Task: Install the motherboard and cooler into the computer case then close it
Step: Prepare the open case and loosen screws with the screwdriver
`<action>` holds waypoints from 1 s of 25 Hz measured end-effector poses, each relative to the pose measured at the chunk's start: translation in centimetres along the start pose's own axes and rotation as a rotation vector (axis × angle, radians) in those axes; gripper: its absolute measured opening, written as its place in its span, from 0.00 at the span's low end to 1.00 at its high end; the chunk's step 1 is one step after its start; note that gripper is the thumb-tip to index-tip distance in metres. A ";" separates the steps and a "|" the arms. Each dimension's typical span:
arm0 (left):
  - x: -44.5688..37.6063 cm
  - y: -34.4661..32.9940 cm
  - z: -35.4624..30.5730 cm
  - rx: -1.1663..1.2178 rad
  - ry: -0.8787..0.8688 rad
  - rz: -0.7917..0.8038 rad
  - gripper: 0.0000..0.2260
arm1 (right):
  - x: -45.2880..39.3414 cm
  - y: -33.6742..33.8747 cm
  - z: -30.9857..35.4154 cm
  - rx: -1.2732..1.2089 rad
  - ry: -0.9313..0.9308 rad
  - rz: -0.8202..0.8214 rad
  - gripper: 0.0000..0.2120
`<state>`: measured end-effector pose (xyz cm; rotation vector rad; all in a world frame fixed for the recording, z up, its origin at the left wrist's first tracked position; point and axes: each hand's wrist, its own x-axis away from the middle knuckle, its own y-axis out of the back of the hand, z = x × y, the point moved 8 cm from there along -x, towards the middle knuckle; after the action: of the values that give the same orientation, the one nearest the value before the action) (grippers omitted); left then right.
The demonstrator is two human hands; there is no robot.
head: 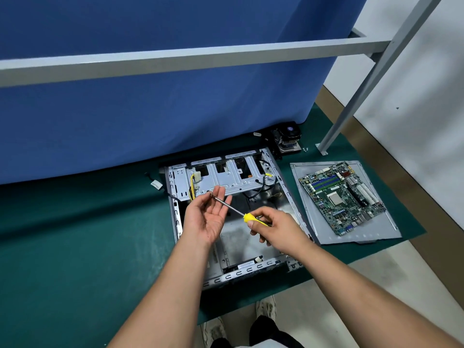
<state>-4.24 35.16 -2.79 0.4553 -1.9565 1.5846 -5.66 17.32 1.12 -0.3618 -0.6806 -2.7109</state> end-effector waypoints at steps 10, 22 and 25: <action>0.7 1.1 -0.8 -0.166 0.003 -0.018 0.12 | 1.0 -1.0 -0.2 0.066 -0.026 -0.073 0.05; 3.9 3.9 1.1 -0.363 0.006 -0.061 0.03 | 6.3 -4.1 -2.3 -0.150 -0.242 -0.157 0.09; 6.3 5.7 2.9 -0.407 0.019 -0.068 0.05 | 10.2 -5.6 -3.6 -0.282 -0.277 -0.102 0.11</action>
<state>-13.19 34.27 -3.62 0.3322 -2.1532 1.1038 -17.65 17.70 -0.99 -0.8027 -0.3913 -2.8882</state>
